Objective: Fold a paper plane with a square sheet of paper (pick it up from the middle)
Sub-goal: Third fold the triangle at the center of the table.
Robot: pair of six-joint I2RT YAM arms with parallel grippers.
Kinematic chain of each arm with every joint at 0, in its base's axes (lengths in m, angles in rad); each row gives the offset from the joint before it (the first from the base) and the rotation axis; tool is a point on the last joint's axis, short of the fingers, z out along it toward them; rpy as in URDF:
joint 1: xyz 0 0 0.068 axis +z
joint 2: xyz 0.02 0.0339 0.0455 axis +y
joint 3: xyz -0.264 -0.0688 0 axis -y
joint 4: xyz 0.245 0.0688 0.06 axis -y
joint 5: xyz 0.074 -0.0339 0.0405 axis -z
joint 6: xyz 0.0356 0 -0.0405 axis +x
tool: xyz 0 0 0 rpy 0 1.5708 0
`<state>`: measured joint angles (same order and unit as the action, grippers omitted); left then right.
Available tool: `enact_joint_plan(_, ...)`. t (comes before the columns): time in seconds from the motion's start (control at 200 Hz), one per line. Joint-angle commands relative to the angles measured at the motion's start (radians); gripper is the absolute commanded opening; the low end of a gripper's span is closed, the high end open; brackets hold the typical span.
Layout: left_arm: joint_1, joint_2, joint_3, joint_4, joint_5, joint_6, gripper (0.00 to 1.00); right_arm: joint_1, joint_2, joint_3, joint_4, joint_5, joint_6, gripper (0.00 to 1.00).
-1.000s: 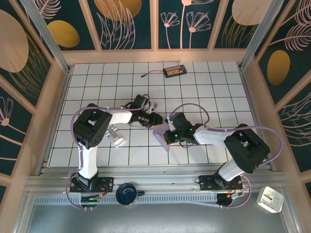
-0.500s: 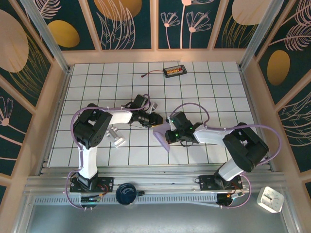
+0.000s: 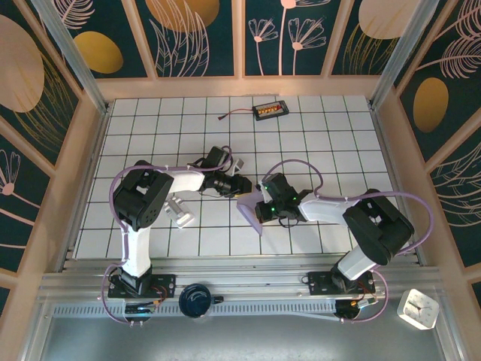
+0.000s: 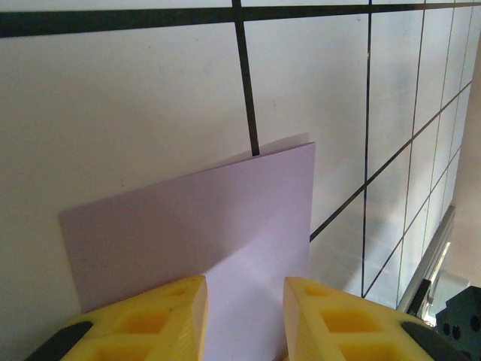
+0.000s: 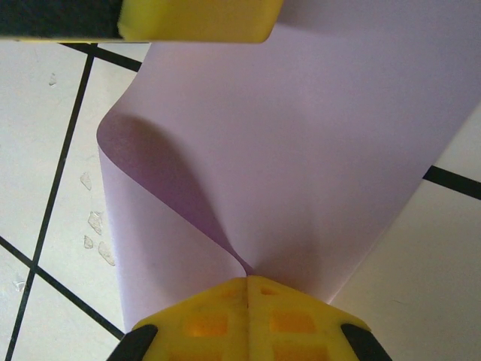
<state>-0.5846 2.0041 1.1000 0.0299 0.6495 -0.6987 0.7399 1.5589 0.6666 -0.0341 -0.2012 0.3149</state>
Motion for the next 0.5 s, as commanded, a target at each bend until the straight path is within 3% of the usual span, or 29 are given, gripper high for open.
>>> enact_joint_plan(0.0,0.002,0.037,0.003,-0.056,-0.031,0.025,0.32,-0.012,-0.014,0.011,-0.039,0.026,-0.017,0.0)
enact_joint_plan(0.495,0.0,0.034,-0.003,-0.056,-0.03,0.026,0.32,-0.013,-0.031,0.01,-0.048,0.021,-0.025,0.0)
